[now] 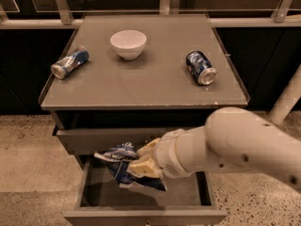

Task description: Pick blue chip bag from middle drawer and place on counter

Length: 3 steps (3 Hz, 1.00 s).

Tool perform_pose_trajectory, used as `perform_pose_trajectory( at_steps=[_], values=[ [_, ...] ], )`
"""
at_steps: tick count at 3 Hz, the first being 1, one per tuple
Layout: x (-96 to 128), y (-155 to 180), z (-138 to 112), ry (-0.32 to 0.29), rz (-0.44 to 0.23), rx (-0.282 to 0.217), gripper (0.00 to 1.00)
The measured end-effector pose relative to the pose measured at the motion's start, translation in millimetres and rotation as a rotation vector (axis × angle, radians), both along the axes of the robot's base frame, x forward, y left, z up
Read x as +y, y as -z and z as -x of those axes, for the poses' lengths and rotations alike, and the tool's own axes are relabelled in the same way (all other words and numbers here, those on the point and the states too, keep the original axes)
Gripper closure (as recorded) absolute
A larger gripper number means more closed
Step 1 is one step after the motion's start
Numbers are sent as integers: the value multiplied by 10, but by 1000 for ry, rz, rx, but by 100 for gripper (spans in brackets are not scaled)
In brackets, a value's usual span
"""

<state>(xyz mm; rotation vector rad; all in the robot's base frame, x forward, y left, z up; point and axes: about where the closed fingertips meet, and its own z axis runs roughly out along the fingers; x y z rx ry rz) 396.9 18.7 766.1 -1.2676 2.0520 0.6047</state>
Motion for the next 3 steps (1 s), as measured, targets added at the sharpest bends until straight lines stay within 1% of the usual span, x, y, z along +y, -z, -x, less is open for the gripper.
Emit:
perform_pose_trajectory(
  at_steps=[1, 2, 3],
  values=[
    [-360, -446, -78, 32, -150, -40, 100],
    [-683, -806, -261, -29, -231, -159, 100],
    [-775, -1229, -493, -130, -235, -309, 100]
  ],
)
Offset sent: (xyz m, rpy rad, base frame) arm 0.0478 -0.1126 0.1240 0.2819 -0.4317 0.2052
